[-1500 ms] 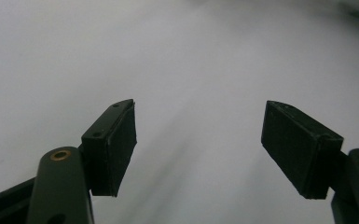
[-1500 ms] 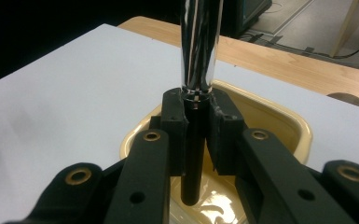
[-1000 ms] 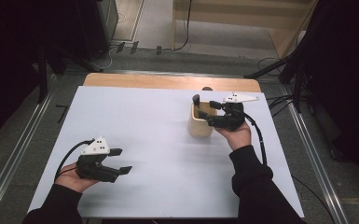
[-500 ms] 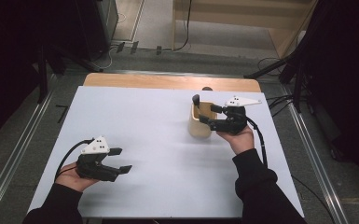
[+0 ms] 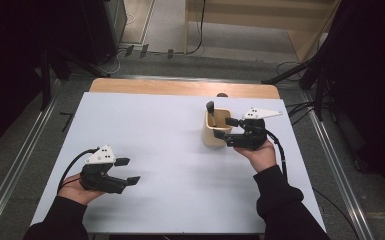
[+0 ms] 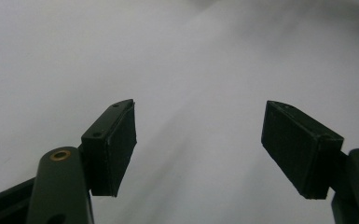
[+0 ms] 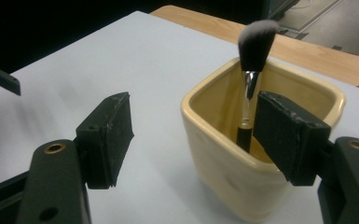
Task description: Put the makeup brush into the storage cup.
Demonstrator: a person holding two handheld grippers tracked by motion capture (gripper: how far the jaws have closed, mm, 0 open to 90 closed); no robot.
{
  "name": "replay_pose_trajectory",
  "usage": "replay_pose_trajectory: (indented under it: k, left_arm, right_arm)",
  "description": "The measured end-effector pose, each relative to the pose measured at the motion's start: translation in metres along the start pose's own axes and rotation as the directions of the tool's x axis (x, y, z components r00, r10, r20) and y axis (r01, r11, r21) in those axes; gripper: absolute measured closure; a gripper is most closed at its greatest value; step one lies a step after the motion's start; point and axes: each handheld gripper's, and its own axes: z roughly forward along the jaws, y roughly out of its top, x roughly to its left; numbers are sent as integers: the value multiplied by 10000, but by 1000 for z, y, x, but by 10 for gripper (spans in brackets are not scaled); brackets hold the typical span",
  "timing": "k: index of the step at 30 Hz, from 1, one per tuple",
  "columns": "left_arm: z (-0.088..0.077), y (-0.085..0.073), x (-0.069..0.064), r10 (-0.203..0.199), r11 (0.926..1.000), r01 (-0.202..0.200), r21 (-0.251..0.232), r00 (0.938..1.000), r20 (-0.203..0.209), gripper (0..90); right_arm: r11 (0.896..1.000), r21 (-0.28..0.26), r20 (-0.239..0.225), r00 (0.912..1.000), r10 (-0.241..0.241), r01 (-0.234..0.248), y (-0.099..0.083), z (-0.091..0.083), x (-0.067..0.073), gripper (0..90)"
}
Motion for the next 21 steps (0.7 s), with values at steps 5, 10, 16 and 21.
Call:
replay_pose_trajectory:
  k: [5, 10, 16, 21]
  left_arm:
    - [1, 0, 0, 10, 10000, -10, 47, 10000, 18, 269]
    - [1, 0, -1, 27, 10000, -28, 40, 10000, 25, 269]
    - [1, 0, -2, 93, 9999, -93, 86, 10000, 4, 269]
    - [1, 0, -2, 102, 9999, -102, 80, 9999, 18, 269]
  right_arm:
    - [10000, 20, -219, 9998, 24, -23, -4, -4, 4, 292]
    - [9998, 46, -276, 9994, -193, 195, -8, -9, 10, 290]
    - [9995, -46, -493, 9983, -314, 312, -12, -16, 16, 290]
    - [9990, -61, -633, 9970, -456, 453, -14, -21, 21, 290]
